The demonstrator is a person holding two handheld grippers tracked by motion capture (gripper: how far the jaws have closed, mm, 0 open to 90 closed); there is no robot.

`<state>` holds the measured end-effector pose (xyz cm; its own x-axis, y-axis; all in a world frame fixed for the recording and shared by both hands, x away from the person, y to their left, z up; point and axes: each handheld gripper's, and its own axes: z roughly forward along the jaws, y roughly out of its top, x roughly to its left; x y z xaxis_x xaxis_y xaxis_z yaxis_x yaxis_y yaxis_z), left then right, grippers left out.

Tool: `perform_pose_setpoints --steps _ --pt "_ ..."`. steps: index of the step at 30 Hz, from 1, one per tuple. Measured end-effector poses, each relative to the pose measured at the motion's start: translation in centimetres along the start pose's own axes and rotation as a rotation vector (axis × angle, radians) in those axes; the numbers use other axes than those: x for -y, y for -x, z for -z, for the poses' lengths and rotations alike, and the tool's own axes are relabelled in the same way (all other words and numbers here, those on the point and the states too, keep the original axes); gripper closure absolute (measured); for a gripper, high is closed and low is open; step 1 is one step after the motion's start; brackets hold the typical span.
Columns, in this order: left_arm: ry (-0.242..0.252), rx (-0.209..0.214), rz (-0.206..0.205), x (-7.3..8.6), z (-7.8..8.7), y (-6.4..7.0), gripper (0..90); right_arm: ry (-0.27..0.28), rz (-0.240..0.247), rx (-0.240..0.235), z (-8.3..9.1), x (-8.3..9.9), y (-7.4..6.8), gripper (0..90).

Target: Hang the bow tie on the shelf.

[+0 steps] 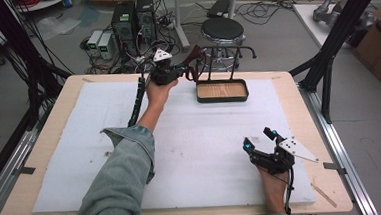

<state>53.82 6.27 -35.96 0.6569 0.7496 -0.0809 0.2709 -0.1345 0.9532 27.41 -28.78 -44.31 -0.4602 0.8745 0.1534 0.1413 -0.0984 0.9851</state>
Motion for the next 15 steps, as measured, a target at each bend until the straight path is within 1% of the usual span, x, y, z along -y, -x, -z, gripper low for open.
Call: perform_pose_setpoints --steps 6,15 --pt "-0.017 -0.004 0.007 0.58 -0.12 -0.17 83.7 -0.001 0.002 -0.001 -0.02 0.01 0.0 10.9" --pt "-0.019 0.0 0.01 0.93 -0.05 -0.37 82.6 -0.002 0.005 0.002 -0.02 0.02 0.0 10.9"
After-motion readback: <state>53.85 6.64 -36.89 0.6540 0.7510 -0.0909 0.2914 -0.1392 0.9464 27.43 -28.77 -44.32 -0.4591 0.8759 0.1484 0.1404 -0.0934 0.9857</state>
